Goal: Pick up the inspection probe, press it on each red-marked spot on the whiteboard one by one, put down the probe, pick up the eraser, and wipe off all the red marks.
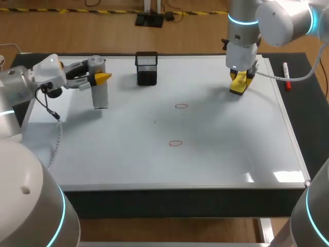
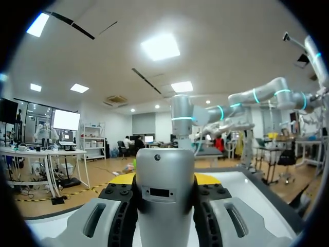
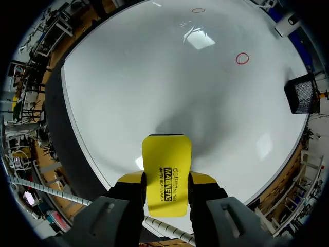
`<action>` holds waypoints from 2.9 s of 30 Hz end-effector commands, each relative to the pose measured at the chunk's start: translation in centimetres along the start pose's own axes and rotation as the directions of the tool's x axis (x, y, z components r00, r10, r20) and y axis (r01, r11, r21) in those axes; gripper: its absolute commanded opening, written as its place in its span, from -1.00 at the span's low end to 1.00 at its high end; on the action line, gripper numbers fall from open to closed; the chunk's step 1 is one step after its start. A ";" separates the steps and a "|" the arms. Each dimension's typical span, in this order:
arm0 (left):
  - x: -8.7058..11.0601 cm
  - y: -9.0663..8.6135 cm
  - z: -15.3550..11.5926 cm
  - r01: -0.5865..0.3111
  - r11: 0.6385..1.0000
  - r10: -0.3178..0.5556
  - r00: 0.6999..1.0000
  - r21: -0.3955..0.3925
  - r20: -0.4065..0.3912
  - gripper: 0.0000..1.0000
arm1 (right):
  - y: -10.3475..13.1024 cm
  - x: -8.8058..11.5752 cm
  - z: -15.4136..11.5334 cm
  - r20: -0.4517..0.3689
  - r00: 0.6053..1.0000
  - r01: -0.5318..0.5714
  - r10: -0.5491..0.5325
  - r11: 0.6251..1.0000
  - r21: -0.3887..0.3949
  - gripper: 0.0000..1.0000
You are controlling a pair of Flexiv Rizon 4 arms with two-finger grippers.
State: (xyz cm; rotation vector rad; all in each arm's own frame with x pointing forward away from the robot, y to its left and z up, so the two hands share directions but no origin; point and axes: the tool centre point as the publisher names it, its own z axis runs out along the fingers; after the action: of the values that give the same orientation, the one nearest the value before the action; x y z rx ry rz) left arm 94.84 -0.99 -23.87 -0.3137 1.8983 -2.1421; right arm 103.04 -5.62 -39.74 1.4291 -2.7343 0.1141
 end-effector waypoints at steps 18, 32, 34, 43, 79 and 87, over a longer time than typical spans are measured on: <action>0.2 -0.2 -0.6 -0.004 1.000 0.004 1.000 0.000 -0.001 -1.00 | 1.0 -0.8 -0.7 -0.008 1.000 0.030 -0.030 0.999 0.027 -1.00; 0.2 -0.2 -0.6 -0.004 1.000 0.004 1.000 0.000 -0.001 -1.00 | 9.2 -7.4 -2.0 0.010 0.965 0.263 -0.263 0.964 0.038 -1.00; 0.2 -0.2 -0.6 -0.004 1.000 0.004 1.000 0.000 -0.001 -1.00 | 10.9 -8.4 -2.1 0.006 0.955 0.294 -0.295 0.954 0.049 -1.00; 0.2 -0.2 -0.6 -0.004 1.000 0.004 1.000 0.000 -0.001 -1.00 | 17.7 -12.1 -3.0 0.046 0.896 0.440 -0.442 0.897 0.051 -1.00; 0.2 -0.2 -0.6 -0.004 1.000 0.004 1.000 0.000 -0.001 -1.00 | 21.6 -15.5 -0.3 0.083 0.838 0.538 -0.539 0.842 0.035 -1.00; 0.2 -0.2 -0.6 -0.004 1.000 0.004 1.000 0.000 -0.001 -1.00 | 21.0 -14.7 0.1 0.079 0.846 0.526 -0.528 0.849 0.041 -1.00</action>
State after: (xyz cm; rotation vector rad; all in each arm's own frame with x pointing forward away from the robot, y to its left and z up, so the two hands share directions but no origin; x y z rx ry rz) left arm 94.50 -0.53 -23.86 -0.3095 1.8982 -2.1400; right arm 94.26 18.75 -41.96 2.1696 -2.2841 0.0477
